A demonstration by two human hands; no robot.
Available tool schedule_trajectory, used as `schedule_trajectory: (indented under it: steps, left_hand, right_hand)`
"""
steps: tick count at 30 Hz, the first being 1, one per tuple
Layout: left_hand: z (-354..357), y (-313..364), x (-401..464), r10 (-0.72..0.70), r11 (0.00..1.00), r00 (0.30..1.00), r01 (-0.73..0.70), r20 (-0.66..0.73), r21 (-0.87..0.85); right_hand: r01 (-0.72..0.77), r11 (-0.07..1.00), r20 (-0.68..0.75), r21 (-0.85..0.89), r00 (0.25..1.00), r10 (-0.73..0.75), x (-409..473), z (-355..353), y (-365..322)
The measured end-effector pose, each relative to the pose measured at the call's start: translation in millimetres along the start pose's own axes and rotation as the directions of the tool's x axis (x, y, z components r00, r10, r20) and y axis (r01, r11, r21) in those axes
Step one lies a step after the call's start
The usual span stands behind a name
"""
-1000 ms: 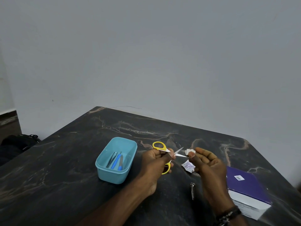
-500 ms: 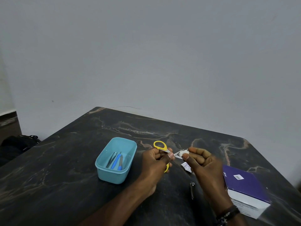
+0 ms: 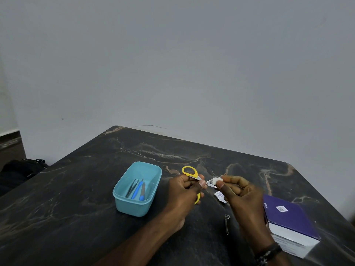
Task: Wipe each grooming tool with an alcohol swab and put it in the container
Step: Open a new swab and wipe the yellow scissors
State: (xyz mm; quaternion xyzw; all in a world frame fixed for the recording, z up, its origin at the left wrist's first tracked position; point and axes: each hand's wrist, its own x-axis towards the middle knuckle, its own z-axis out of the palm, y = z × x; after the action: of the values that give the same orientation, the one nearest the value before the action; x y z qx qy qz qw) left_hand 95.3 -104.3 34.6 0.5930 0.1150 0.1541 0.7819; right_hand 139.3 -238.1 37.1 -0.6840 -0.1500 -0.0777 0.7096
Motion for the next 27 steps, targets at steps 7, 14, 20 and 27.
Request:
schedule_trajectory:
  steps: [7,14,20,27]
  left_hand:
    - [-0.2,-0.7,0.2,-0.011,1.000,1.000,0.011,-0.006,-0.010]
    - [-0.8,0.0,-0.1,-0.013,1.000,1.000,0.012,-0.023,-0.028]
    - [-0.6,0.4,-0.6,-0.013,1.000,1.000,0.013,-0.021,-0.027]
    - [0.1,-0.9,-1.2,-0.023,0.999,1.000,0.023,-0.005,0.031]
  right_hand:
    - [0.021,1.000,-0.009,0.020,1.000,-0.021,-1.6,1.9,-1.6]
    - [0.056,0.996,-0.047,-0.071,0.997,-0.059,0.1,-0.6,1.2]
    - [0.045,0.993,-0.062,-0.113,0.997,-0.053,1.1,-0.3,4.1]
    - [0.061,0.996,-0.027,-0.063,0.998,-0.063,-2.7,2.4,0.5]
